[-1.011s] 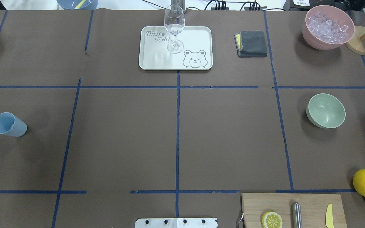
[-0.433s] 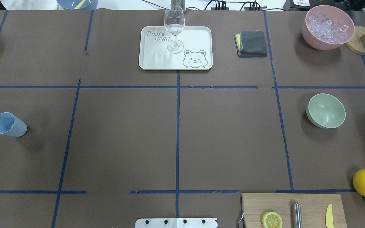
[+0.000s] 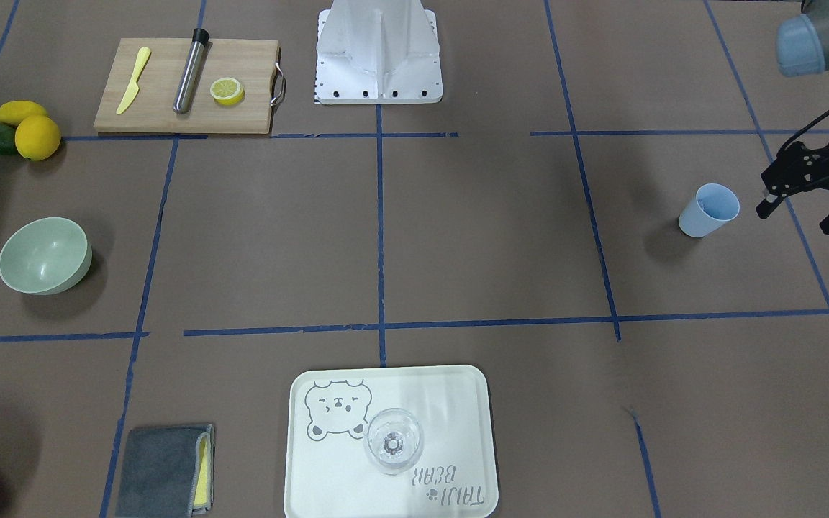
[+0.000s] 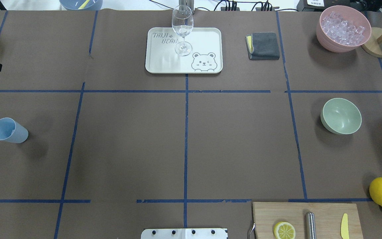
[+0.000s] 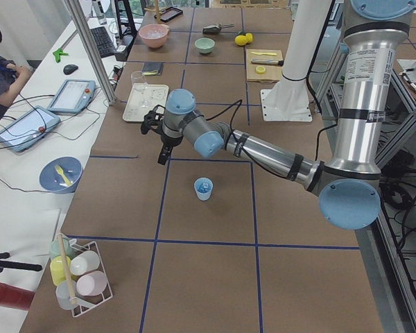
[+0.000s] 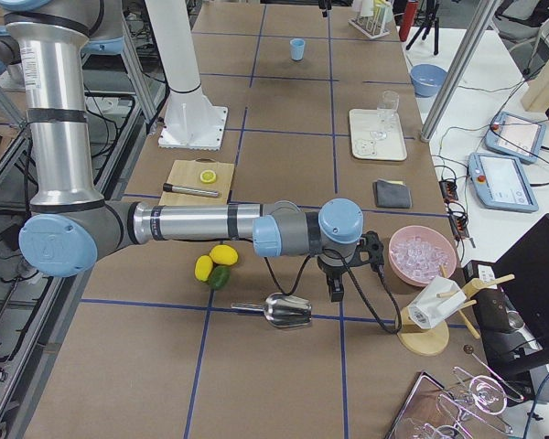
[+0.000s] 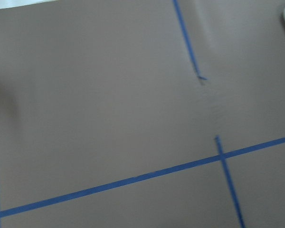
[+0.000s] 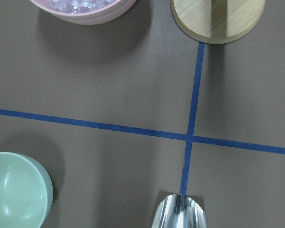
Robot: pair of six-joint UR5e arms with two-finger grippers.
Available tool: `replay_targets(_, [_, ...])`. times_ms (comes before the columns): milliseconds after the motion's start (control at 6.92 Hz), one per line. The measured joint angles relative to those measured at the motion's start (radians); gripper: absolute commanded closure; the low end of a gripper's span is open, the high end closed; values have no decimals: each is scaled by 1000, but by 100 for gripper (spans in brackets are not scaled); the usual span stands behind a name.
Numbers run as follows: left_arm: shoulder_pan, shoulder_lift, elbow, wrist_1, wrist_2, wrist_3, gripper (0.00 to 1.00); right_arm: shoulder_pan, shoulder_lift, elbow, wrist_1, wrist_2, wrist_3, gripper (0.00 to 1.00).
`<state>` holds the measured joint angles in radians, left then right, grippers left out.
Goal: Pour ice into bowl
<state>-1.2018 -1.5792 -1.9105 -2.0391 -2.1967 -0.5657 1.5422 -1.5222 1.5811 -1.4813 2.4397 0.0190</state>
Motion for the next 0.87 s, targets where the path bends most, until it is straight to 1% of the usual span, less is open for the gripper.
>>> replay_targets(144, [67,86,-85,-42,106,-78,0,-34,0,-8,37,-1,69,0])
replay_targets(289, [122,183,-153,-106,207,-132,0,-85,-6,-13,121,-3,191,0])
replay_targets(433, [164,285,-185,-209,299,-161,0,-148,-19,-15,236,-9,342,0])
replay_targets(578, [196,355,-196,-289,374,-184,0,-221,-42,-16,365,-31,494,0])
replay_targets(722, [221,394,-199,-340,429,-209,0,-300,-65,-17,488,-78,633,0])
replay_targets(867, [245,427,-198,-386,483,-226,0,-370,-77,-18,568,-122,731,0])
